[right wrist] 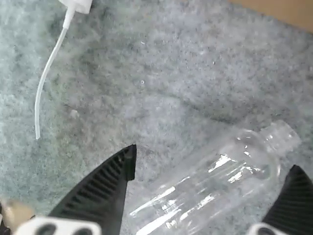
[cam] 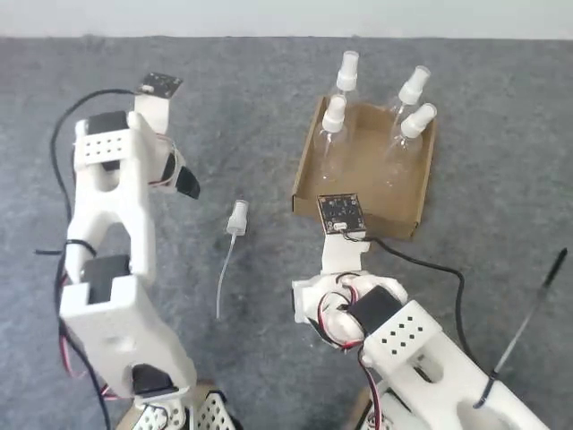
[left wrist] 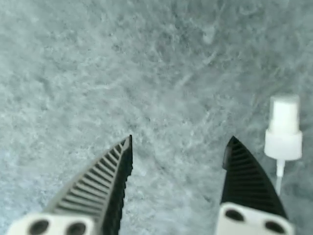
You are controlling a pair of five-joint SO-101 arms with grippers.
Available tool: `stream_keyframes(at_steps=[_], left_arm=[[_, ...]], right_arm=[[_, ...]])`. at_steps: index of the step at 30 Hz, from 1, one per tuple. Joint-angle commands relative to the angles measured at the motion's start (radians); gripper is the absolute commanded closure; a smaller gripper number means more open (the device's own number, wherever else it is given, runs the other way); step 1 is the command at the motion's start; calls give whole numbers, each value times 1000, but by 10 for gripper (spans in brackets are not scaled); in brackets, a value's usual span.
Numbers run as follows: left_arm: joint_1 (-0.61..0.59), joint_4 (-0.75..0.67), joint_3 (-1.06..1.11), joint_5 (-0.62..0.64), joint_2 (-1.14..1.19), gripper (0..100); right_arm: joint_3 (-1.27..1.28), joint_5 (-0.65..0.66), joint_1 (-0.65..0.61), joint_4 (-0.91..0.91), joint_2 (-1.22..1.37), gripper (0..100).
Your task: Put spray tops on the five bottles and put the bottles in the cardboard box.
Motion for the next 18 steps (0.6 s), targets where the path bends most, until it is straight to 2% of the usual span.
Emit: stream_keyframes(at_steps=[1,3,8,18], left_arm=[[-5,41,-130,35,-2,728],[2,69,-171,37,6,728],[2,118,-232,38,9,728],[0,118,-236,38,6,728]], right_arm=[[-3,-14,-10,-21,-25,605],[3,-14,-10,-22,-25,614],[94,-9,-10,-139,-25,723],[104,-5,2,-137,-27,732]])
